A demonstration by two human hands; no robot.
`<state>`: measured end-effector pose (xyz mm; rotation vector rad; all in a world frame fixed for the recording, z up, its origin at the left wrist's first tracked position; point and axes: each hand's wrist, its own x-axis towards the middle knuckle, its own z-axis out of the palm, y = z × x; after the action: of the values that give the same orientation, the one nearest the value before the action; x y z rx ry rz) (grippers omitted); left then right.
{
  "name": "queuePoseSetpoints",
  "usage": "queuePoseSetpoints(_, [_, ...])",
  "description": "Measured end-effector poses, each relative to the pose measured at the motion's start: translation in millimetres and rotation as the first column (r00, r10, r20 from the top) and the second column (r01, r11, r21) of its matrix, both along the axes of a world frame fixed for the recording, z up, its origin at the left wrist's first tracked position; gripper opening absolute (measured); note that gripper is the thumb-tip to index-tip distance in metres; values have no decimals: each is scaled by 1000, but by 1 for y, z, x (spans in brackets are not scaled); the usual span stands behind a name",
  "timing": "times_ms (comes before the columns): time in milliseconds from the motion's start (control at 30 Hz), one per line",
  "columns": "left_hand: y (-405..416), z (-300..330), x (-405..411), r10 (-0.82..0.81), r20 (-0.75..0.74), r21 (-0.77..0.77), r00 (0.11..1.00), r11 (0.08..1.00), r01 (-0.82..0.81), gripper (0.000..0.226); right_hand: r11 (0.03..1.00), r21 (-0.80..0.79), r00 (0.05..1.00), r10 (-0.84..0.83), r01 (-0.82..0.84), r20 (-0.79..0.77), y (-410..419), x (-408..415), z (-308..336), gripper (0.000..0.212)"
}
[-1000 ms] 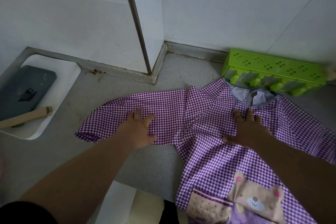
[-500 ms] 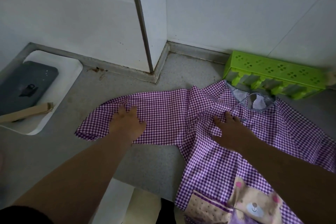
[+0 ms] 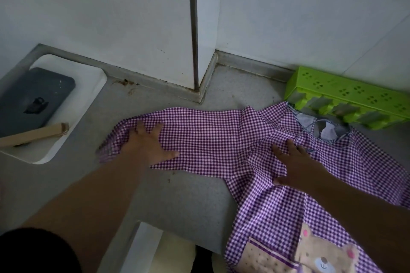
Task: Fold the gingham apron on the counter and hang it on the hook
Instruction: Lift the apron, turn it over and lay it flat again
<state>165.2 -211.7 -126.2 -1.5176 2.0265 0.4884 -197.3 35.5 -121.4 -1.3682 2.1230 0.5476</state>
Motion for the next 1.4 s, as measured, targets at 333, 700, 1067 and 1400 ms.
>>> queuePoseSetpoints(333, [74, 27, -63, -700, -357, -389, 619, 714, 582, 29, 1000, -12, 1000, 4, -4, 3, 0, -1, 6, 116])
queuePoseSetpoints(700, [148, 12, -131, -541, 14, -67, 841, 838, 541, 77, 963, -228, 977, -174, 142, -125, 56, 39, 13, 103])
queuePoseSetpoints(1067, [172, 22, -139, -264, -23, 166, 964, 950, 264, 52, 992, -100, 993, -74, 83, 90, 87, 19, 4, 132])
queuePoseSetpoints(1400, [203, 14, -144, 174, -336, 216, 926, 971, -104, 47, 989, -134, 993, -56, 69, 103, 92, 13, 3, 131])
